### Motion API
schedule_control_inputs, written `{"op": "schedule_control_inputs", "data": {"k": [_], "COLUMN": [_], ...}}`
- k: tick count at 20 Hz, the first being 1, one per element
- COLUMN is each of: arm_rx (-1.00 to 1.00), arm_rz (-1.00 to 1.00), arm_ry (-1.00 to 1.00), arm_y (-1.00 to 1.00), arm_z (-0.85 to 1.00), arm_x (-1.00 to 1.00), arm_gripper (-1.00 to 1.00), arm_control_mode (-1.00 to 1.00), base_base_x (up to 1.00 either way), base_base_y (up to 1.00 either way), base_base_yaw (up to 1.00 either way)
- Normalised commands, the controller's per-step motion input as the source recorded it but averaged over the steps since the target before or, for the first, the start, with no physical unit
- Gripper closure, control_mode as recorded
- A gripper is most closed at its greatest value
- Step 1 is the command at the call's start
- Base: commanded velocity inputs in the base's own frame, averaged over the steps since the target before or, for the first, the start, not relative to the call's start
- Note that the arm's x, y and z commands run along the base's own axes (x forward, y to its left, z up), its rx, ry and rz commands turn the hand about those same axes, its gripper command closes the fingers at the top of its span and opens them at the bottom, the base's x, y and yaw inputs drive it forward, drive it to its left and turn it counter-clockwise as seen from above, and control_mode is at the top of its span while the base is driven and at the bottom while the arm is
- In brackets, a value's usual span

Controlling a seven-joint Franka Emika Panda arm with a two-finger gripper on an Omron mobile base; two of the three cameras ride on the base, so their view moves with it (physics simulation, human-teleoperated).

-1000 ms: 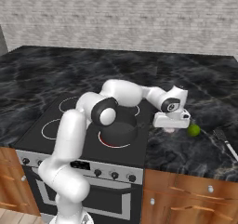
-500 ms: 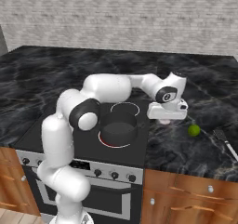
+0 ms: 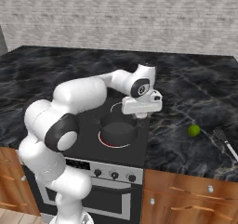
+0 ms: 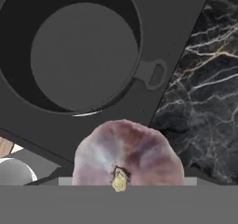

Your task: Put the garlic and lime in the pot. Retrieve the spatula and lightly stir the vegetables in the pot.

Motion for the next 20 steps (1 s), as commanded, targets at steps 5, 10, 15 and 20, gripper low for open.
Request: {"op": "schedule_control_inputs", "data": {"k": [5, 10, 15, 20], "arm_rx": [-0.01, 0.00, 0.00, 0.00], "arm_rz": [0.10, 0.06, -0.01, 0.00], "arm_ry": [0.00, -0.01, -0.03, 0.00], "arm_y": [1.00, 0.86, 0.24, 0.00], "arm_z": [0.00, -0.04, -0.10, -0.46], "arm_x": [0.00, 0.23, 0.53, 0.17], "arm_gripper": [1.00, 1.00, 1.00, 1.00], "arm_control_mode": [-1.00, -1.00, -1.00, -1.00], "base_base_x": [0.00, 0.00, 0.00, 0.00], "base_base_y": [0.00, 0.00, 0.00, 0.00], "base_base_yaw": [0.00, 0.00, 0.00, 0.00]}}
